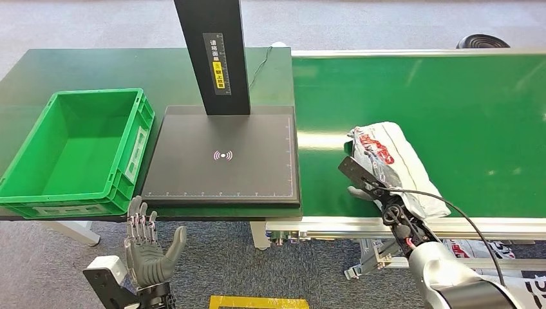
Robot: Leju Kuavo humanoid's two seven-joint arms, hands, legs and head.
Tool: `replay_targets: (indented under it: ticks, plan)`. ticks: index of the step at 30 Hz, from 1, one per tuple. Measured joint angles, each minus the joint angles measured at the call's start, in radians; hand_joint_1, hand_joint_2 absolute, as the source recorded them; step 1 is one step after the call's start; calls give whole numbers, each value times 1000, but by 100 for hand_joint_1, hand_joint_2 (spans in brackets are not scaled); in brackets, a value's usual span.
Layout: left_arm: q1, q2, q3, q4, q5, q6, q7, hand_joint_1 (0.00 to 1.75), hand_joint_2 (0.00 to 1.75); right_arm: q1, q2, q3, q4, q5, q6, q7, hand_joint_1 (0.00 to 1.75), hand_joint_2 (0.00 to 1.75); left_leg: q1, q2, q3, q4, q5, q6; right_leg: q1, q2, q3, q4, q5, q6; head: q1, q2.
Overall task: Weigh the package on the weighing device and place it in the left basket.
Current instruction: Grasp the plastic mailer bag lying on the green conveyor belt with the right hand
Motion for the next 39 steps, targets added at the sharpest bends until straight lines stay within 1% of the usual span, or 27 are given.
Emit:
replay_targets:
  ticks: [5, 10, 14, 18, 26, 35, 39]
  plan:
    - [6, 0, 1, -6, 4, -5, 0, 0, 175, -41, -26, -13, 1, 41, 8, 38, 0, 175, -1, 0, 0, 0, 0, 0, -1, 0, 0, 0, 0, 0, 0, 0]
    - [9, 0, 1, -13, 8, -11, -1, 0, 175, -75, -73, -32, 1, 49, 11, 54, 0, 175, -1, -1, 0, 0, 0, 0, -1, -1, 0, 0, 0, 0, 0, 0]
    - [9, 0, 1, -14, 15, -13, -1, 0, 175, -72, -105, -53, 1, 44, 8, 49, 0, 175, -1, -1, 0, 0, 0, 0, -1, -1, 0, 0, 0, 0, 0, 0]
    - [6, 0, 1, -14, 15, -16, -1, 0, 175, -43, -123, -80, 1, 28, -7, 32, 0, 175, -1, -1, 0, 0, 0, 0, -1, -1, 0, 0, 0, 1, 0, 0]
    - [-9, 0, 0, -13, 15, -30, -1, 0, 175, 35, -126, -126, 1, 7, -22, 6, 0, 175, -1, -1, 0, 0, -1, 1, -1, -1, 0, 0, 0, 1, 0, 0]
    - [-13, 0, -1, -13, 15, -31, -1, 0, 175, 56, -117, -144, 1, -1, -28, 2, 0, 175, -1, -1, 0, 0, -1, 1, -1, -1, 0, 0, 0, 1, 0, 0]
    - [-17, 0, -1, -12, 15, -31, -1, 0, 175, 64, -102, -157, 1, -10, -31, -4, 0, 175, -1, -1, 0, 0, -1, 1, -1, -1, 0, 0, 0, 1, 0, 0]
